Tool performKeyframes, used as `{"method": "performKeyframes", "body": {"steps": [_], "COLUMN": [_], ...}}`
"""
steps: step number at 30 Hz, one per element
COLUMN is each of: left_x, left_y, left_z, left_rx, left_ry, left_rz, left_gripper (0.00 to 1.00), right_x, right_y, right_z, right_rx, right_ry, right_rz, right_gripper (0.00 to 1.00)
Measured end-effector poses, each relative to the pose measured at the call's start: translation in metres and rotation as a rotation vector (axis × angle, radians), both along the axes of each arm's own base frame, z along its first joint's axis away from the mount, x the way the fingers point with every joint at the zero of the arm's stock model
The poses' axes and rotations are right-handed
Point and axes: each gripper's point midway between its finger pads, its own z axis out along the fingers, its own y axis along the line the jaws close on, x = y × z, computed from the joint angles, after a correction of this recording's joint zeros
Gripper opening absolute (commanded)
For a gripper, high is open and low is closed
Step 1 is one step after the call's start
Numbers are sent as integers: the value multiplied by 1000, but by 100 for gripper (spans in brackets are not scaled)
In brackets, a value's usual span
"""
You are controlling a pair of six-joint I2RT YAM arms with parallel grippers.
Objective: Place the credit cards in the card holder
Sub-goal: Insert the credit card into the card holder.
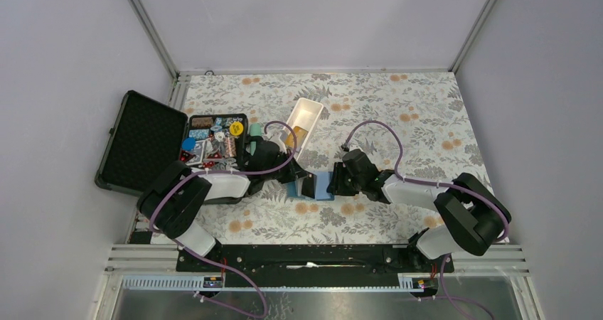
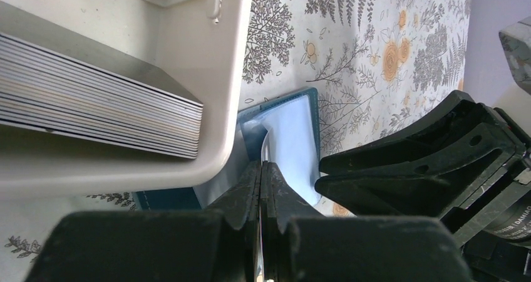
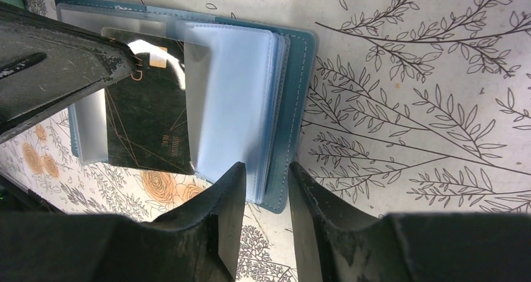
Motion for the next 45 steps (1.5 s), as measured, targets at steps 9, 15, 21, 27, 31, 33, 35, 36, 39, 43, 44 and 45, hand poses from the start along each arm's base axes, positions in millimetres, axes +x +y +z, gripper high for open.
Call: {"method": "performKeyframes", "body": {"steps": [9,15,21,27,31,33,35,36,39,43,44,45], "left_x": [1,1,4,5,6,6,6,5,5,4,4,4], "left_y": [5,10,12,16,15,15,15,14,13,12,12,11], "left_z": [-4,-3,-2,-2,0,-1,-1,-2,-4,-5,-5,-5], "left_rx": [-11,-42,-54,-61,-69,-70,-70,-70,-72,-73,-74,-75], "left_ry": [-17,-32,-46,-58,-61,-61,-60,-58,-56,-53,-53,-53], "left_rz": [42,84,113,140,141,140,139,137,132,123,121,118], "left_gripper": [0,0,0,0,0,0,0,0,0,0,0,0], "right_x": [1,1,0,0,0,0,0,0,0,1,0,0], "right_y": [1,1,2,3,4,4,5,5,5,5,5,5], "right_z": [0,0,0,0,-1,0,0,-1,0,0,0,0], "right_rx": [1,2,4,5,5,5,5,5,5,4,3,3], "right_ry": [-2,-2,-1,-3,-2,-2,-2,-1,-1,-1,0,0], "right_rz": [-3,-2,-1,2,4,5,6,6,6,6,7,7], "right_gripper": [37,36,36,36,36,36,36,36,36,36,36,36]}}
